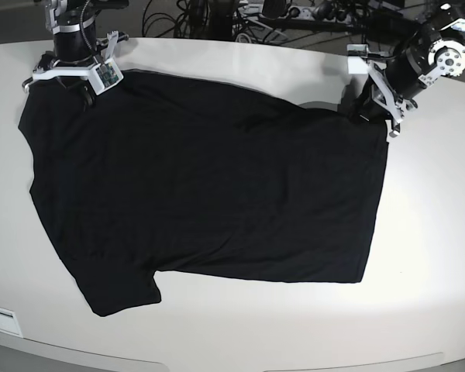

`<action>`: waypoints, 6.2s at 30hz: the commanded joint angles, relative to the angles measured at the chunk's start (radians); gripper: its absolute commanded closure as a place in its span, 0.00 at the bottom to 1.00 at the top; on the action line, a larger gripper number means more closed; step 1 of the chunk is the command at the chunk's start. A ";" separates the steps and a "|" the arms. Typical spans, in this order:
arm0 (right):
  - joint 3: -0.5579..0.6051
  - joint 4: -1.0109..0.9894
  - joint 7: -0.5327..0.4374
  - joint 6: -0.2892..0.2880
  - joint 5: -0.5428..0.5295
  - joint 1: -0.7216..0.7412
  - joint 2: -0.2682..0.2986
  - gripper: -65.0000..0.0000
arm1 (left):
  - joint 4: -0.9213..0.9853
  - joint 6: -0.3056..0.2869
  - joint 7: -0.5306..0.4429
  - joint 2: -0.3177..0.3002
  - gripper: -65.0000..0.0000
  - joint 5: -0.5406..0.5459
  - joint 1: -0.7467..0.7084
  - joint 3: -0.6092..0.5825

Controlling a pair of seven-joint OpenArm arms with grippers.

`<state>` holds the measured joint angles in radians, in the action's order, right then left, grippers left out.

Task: Fold the T-shirt properly
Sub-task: 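Lift the shoulders with both grippers and drag the shirt toward the robot, then release the shoulder with the left gripper and move it toward the hem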

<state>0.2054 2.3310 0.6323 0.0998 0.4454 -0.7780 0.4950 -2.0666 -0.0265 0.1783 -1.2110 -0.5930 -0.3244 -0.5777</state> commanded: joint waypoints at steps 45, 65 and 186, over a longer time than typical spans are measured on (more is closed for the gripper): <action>-0.003 -0.234 -0.125 -0.122 -0.297 0.470 0.137 1.00 | 0.268 0.022 -0.021 0.287 1.00 0.177 0.339 0.010; -0.003 -0.267 -0.063 -0.021 -0.341 0.506 0.137 1.00 | 0.267 0.266 0.080 0.328 1.00 0.251 0.328 0.010; -0.057 -0.012 0.233 0.222 -0.048 0.039 0.137 1.00 | 0.713 -0.237 0.368 0.614 0.66 1.322 0.479 0.722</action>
<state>0.1543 2.3020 0.8806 0.3119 0.3756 -0.7353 0.6216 -1.3338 -0.2539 0.5732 -0.5735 0.7177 0.1352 0.1333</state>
